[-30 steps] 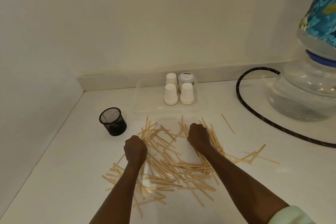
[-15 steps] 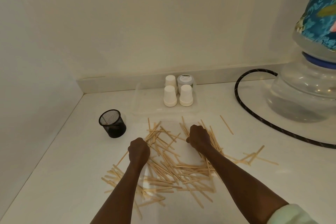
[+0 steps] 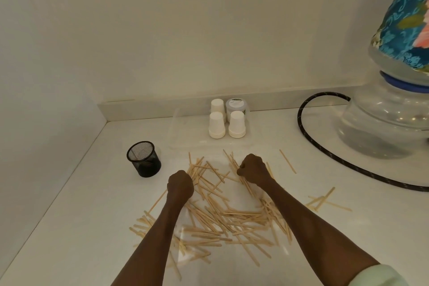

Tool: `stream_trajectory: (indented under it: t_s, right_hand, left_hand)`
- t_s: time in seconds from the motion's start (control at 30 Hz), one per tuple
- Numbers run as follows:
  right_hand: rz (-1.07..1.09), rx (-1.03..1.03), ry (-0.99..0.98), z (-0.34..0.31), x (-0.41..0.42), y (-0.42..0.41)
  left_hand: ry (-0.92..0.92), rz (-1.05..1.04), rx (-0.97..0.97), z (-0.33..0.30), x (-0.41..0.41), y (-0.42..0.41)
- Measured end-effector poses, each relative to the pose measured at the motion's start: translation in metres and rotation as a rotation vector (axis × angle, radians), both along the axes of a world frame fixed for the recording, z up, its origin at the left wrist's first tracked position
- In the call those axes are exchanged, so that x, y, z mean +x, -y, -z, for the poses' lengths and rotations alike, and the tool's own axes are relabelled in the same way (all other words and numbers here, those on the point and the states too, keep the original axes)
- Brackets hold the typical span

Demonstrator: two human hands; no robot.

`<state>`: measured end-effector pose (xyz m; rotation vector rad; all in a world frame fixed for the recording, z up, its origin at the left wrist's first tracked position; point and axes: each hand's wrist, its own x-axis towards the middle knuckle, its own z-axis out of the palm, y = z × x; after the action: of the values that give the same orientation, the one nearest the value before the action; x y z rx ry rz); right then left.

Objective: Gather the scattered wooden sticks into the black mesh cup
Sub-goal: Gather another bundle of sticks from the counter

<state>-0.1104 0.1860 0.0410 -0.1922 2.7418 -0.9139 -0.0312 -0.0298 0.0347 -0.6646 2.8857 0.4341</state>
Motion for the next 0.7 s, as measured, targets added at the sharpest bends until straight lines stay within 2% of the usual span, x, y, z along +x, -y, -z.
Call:
stream_trajectory:
  t_s: [0.1, 0.23, 0.3, 0.43, 0.7]
  right_hand:
    - [0.004, -0.085, -0.004, -0.007, -0.001, 0.003]
    - [-0.010, -0.169, -0.008, -0.019, 0.000, 0.011]
    - [-0.011, -0.232, -0.020, -0.027, 0.002, 0.016]
    - [-0.027, -0.309, -0.020, -0.041, 0.005, 0.028]
    - [0.034, -0.384, 0.044, -0.057, 0.006, 0.052]
  left_hand:
    - [-0.021, 0.003, 0.121, -0.002, -0.009, -0.004]
    - [-0.223, -0.327, 0.937, -0.014, -0.011, -0.029]
    - [-0.245, -0.445, 1.176, -0.021, -0.013, -0.045]
    - [-0.267, -0.603, 1.375, -0.036, -0.020, -0.062]
    - [-0.187, -0.499, 1.668, -0.050, -0.036, -0.071]
